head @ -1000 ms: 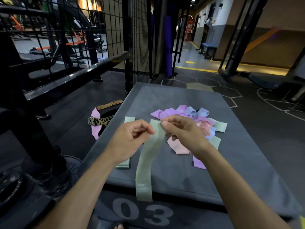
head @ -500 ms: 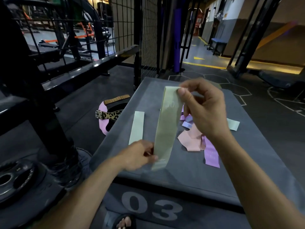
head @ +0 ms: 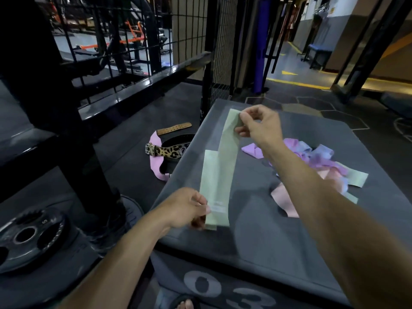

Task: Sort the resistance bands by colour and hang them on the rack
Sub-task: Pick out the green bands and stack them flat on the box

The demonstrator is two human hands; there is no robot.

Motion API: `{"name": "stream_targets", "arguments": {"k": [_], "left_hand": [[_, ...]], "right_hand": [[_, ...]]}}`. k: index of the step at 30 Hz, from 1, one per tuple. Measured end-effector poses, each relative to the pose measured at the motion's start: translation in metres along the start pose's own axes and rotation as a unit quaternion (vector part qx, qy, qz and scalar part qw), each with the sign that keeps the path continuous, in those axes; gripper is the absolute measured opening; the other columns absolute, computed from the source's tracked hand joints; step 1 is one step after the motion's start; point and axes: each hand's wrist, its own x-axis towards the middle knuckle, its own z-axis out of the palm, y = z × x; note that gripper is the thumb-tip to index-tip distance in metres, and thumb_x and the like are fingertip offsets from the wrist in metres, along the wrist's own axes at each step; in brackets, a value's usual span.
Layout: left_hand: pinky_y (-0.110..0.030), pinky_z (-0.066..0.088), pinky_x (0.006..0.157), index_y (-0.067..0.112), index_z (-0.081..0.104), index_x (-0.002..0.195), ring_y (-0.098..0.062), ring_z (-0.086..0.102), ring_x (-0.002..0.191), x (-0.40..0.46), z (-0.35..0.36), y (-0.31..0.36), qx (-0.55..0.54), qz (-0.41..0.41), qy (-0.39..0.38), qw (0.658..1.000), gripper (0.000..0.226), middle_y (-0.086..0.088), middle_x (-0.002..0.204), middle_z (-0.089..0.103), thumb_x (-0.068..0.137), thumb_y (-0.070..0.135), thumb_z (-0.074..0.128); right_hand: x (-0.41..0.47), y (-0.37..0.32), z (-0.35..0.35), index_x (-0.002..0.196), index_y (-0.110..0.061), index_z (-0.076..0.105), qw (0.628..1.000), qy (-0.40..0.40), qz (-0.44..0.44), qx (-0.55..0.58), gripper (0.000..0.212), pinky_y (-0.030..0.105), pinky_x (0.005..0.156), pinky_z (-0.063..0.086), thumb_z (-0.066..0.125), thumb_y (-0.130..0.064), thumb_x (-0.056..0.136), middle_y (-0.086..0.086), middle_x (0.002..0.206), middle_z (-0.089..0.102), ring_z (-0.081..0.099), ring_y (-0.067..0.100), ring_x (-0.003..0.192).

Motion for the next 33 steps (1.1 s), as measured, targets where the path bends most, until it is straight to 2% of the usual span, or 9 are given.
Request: {"name": "stream_targets", "arguments": {"k": [2, 5, 10, 15, 19, 21, 25, 30, 33], "left_hand": [[-0.021, 0.049, 0.05, 0.006, 0.061, 0.102, -0.013, 0.064, 0.052, 0.006, -0.007, 0.002, -0.03, -0.012, 0.004, 0.999, 0.01, -0.004, 0.069, 0.068, 0.096, 0.012, 0.067], [-0.028, 0.047, 0.054, 0.007, 0.058, 0.101, -0.018, 0.064, 0.053, 0.017, -0.013, 0.005, -0.029, -0.018, 0.012, 0.999, 0.006, -0.004, 0.063, 0.065, 0.099, 0.012, 0.062], [-0.026, 0.042, 0.05, 0.015, 0.046, 0.107, -0.015, 0.059, 0.047, 0.028, -0.019, 0.003, 0.031, -0.034, -0.02, 0.999, 0.016, 0.004, 0.052, 0.062, 0.099, 0.014, 0.061], [-0.035, 0.051, 0.062, 0.022, 0.043, 0.095, -0.016, 0.058, 0.05, 0.037, -0.019, -0.004, 0.122, -0.039, -0.056, 0.99, 0.019, -0.003, 0.061, 0.062, 0.099, 0.023, 0.062], [-0.036, 0.052, 0.064, 0.022, 0.046, 0.092, -0.017, 0.058, 0.053, 0.04, -0.02, 0.001, 0.157, -0.045, -0.085, 0.983, 0.017, -0.002, 0.062, 0.059, 0.1, 0.025, 0.061], [-0.03, 0.05, 0.059, 0.02, 0.048, 0.093, -0.016, 0.058, 0.053, 0.039, -0.02, 0.003, 0.178, -0.048, -0.105, 0.977, 0.015, 0.0, 0.057, 0.061, 0.101, 0.025, 0.06], [-0.018, 0.038, 0.037, 0.018, 0.047, 0.091, -0.006, 0.05, 0.036, 0.038, -0.017, 0.006, 0.19, -0.063, -0.11, 0.974, 0.014, 0.01, 0.041, 0.057, 0.102, 0.019, 0.056], [-0.024, 0.052, 0.044, 0.009, 0.056, 0.1, -0.021, 0.059, 0.055, 0.037, -0.019, 0.006, 0.236, -0.093, -0.113, 0.961, 0.01, -0.004, 0.072, 0.064, 0.1, 0.019, 0.058], [-0.024, 0.05, 0.043, 0.005, 0.058, 0.102, -0.021, 0.059, 0.056, 0.035, -0.019, 0.005, 0.252, -0.096, -0.103, 0.957, 0.018, -0.007, 0.077, 0.066, 0.099, 0.023, 0.059]], "right_hand": [[0.016, 0.02, 0.017, 0.081, -0.013, 0.065, 1.0, -0.006, 0.031, -0.001, 0.015, 0.037, 0.063, 0.061, 0.065, -0.009, 0.095, 0.009, 0.078, 0.068, 0.071, 0.022, 0.058], [0.032, 0.041, 0.038, 0.082, -0.009, 0.063, 0.998, -0.023, 0.063, -0.016, 0.015, 0.038, 0.061, 0.061, 0.064, -0.003, 0.095, 0.01, 0.073, 0.067, 0.068, 0.019, 0.053], [0.048, 0.077, 0.057, 0.078, -0.012, 0.063, 0.991, -0.037, 0.099, -0.081, 0.017, 0.028, 0.049, 0.052, 0.068, -0.009, 0.094, 0.004, 0.068, 0.064, 0.061, 0.013, 0.049], [0.057, 0.113, 0.064, 0.078, -0.02, 0.072, 0.979, -0.05, 0.096, -0.176, 0.009, 0.023, 0.073, 0.046, 0.074, -0.017, 0.086, -0.001, 0.077, 0.07, 0.059, 0.009, 0.072], [0.053, 0.129, 0.072, 0.07, -0.025, 0.069, 0.968, -0.064, 0.127, -0.206, 0.015, 0.024, 0.074, 0.049, 0.074, -0.021, 0.084, -0.002, 0.076, 0.07, 0.061, 0.011, 0.073], [0.048, 0.135, 0.075, 0.072, -0.024, 0.07, 0.966, -0.078, 0.134, -0.208, 0.013, 0.023, 0.071, 0.046, 0.075, -0.021, 0.083, -0.005, 0.071, 0.067, 0.058, 0.011, 0.069], [0.042, 0.14, 0.078, 0.082, -0.021, 0.075, 0.96, -0.082, 0.134, -0.231, 0.002, 0.02, 0.072, 0.044, 0.075, -0.019, 0.083, -0.002, 0.079, 0.07, 0.06, 0.012, 0.073], [0.037, 0.141, 0.081, 0.083, -0.021, 0.075, 0.955, -0.074, 0.123, -0.259, 0.001, 0.021, 0.072, 0.044, 0.074, -0.021, 0.082, -0.002, 0.082, 0.072, 0.064, 0.013, 0.078], [0.036, 0.138, 0.081, 0.086, -0.021, 0.074, 0.952, -0.075, 0.108, -0.278, 0.002, 0.02, 0.073, 0.042, 0.072, -0.022, 0.084, -0.004, 0.082, 0.07, 0.064, 0.013, 0.08]]}}
